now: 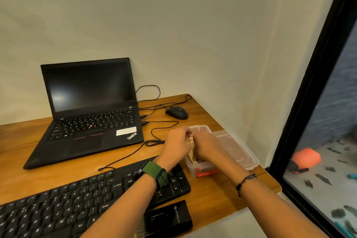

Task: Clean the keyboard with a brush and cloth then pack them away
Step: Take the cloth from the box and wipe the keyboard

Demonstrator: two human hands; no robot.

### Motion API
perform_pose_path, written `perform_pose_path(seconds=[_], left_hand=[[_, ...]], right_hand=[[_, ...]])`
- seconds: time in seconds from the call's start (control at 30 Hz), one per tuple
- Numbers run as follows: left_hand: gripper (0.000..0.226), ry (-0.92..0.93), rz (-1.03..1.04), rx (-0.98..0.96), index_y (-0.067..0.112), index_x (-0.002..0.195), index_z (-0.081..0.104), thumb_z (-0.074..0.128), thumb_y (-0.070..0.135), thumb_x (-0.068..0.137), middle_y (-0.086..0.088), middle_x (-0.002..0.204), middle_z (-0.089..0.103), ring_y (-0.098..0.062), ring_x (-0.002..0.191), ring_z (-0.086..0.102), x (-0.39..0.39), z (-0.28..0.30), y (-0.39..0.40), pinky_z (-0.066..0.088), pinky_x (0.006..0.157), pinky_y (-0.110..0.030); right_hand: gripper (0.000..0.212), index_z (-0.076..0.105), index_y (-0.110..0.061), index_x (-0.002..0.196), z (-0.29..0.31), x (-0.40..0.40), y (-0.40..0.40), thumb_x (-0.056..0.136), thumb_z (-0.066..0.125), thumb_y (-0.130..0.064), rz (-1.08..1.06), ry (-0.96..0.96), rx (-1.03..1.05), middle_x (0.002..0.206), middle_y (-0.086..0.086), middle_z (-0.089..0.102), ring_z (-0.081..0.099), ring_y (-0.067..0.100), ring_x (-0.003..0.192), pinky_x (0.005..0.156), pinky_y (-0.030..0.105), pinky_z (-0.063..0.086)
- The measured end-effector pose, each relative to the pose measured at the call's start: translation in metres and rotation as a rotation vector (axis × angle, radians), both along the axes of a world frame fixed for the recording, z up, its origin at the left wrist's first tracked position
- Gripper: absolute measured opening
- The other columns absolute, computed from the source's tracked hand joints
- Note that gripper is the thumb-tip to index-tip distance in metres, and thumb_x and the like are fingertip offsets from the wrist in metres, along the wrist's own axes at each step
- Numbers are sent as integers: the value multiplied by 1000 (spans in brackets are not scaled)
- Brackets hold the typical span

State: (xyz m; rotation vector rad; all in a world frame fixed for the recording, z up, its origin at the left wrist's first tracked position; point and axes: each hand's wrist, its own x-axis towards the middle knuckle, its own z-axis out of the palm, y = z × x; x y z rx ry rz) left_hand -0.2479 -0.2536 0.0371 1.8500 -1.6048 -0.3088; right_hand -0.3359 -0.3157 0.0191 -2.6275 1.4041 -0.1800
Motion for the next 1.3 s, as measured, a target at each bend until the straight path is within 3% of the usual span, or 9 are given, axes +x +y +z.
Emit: perform_pose_path(seconds=[0.1,0.3,0.57,0.77,0.87,0.97,1.07,1.2,1.3], left_hand=[[34,48,16,-28,8,115,58,43,-5,87,-6,108,62,-16,102,56,2,4,4,44,81,-21],[33,184,89,-6,9,120,55,47,3,89,-6,109,61,-20,99,56,9,17,12,49,85,-36],[25,547,10,-81,12,113,59,54,21,91,-7,105,64,-23,95,60,8,44,30,51,87,-46],[52,452,13,-207,26,131,44,61,38,84,-2,129,46,-18,115,49,20,47,56,47,94,-41],[62,327,99,-301,24,136,33,64,30,83,-2,136,35,-16,122,39,26,41,76,38,101,-30],[81,390,158,-368,20,142,17,69,27,80,0,136,36,-14,122,41,34,37,97,40,99,-30],[90,777,217,-285,24,144,10,70,14,78,4,125,47,-15,115,50,53,37,124,48,89,-32],[39,1497,159,-291,1,125,48,51,4,87,-19,119,59,-29,107,56,89,38,164,48,91,-44],[24,1610,245,-330,1,112,55,49,8,90,-17,107,62,-26,99,58,116,33,192,45,93,-44]], right_hand=[[4,57,-15,83,7,-5,0,83,61,-15,-57,-115,14,89,3,63,60,17,79,69,26,51],[9,57,-13,71,40,-24,3,77,63,-10,-164,-475,249,70,2,55,54,17,69,58,25,42],[16,57,-6,79,70,-28,22,84,49,6,-27,-1223,841,73,10,58,56,19,67,57,28,50],[24,55,-3,99,76,-12,55,77,51,-10,64,-1620,1350,90,17,64,63,25,77,61,31,57],[35,57,-6,106,77,9,79,74,61,-19,65,-1652,1428,104,18,66,66,30,91,65,37,59],[42,58,-4,115,74,32,100,74,64,-6,64,-1617,1394,109,17,66,65,31,98,75,38,58],[34,58,-4,111,69,58,118,80,53,9,55,-1496,1325,100,16,67,67,28,87,69,35,57],[29,60,-6,97,60,88,142,83,39,9,119,-1374,1425,97,18,63,61,28,85,77,40,50],[30,62,-8,95,52,104,159,79,39,6,185,-1237,1439,95,15,64,60,28,86,75,39,49]])
